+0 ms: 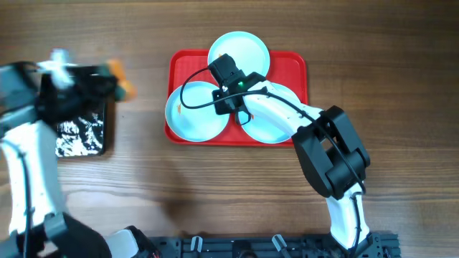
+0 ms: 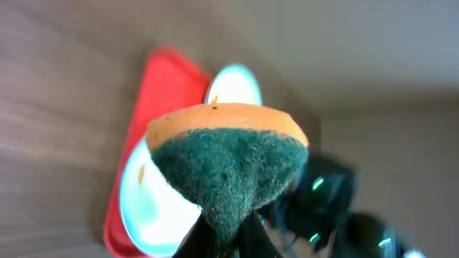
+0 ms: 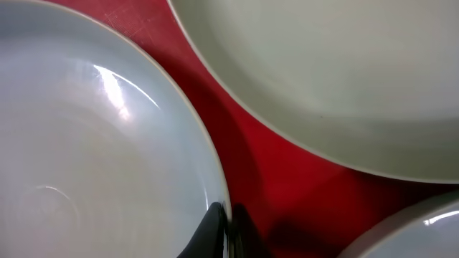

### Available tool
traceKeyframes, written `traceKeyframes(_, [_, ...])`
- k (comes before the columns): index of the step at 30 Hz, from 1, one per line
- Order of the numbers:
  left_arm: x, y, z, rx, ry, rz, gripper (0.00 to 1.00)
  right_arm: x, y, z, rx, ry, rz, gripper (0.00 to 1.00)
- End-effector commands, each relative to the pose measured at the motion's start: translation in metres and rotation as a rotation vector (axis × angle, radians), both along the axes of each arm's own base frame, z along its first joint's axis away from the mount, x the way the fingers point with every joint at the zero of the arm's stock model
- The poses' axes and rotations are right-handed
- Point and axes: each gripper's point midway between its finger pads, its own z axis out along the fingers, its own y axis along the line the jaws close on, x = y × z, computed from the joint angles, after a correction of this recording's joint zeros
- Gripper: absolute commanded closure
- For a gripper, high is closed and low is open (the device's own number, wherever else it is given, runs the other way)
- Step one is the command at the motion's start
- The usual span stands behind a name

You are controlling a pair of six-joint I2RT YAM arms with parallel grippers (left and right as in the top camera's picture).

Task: Clean dirty plates on tray and stack at the side
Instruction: 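Bring the sponge with the left gripper to the held plate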

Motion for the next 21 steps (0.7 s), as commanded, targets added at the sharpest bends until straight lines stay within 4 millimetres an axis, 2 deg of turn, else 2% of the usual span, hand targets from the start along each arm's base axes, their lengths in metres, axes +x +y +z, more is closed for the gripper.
traceKeyframes(1, [-0.007, -0.052, -0.051, 0.079, 0.092, -0.167, 0.96, -0.011, 0.007, -0.012, 0.018, 0.047, 0.044, 0.96])
traceKeyframes(4, [-0.008, -0.068, -0.095, 0.139, 0.232, -0.192, 0.96, -0.013, 0.008, -0.011, 0.055, 0.075, 0.049, 0.96])
traceKeyframes(7, [-0.013, -0.099, -0.127, 0.128, 0.314, -0.287, 0.96, -0.008, 0.003, -0.011, 0.068, 0.083, 0.034, 0.96])
traceKeyframes(8, [-0.014, -0.112, -0.137, 0.133, 0.322, -0.324, 0.96, -0.008, 0.003, -0.011, 0.069, 0.083, 0.035, 0.96])
traceKeyframes(12, [-0.007, -0.141, -0.166, 0.141, 0.366, -0.347, 0.96, -0.01, 0.005, -0.011, 0.08, 0.09, 0.04, 0.96])
traceKeyframes(15, [-0.007, -0.158, -0.179, 0.15, 0.361, -0.392, 0.96, -0.01, 0.005, -0.011, 0.081, 0.09, 0.038, 0.96])
traceKeyframes(17, [-0.004, -0.155, -0.189, 0.199, 0.38, -0.365, 0.96, -0.009, 0.006, -0.01, 0.083, 0.088, 0.037, 0.96])
traceKeyframes(21, [0.008, -0.122, -0.207, 0.41, 0.383, -0.263, 0.96, -0.009, 0.005, -0.011, 0.082, 0.089, 0.037, 0.96])
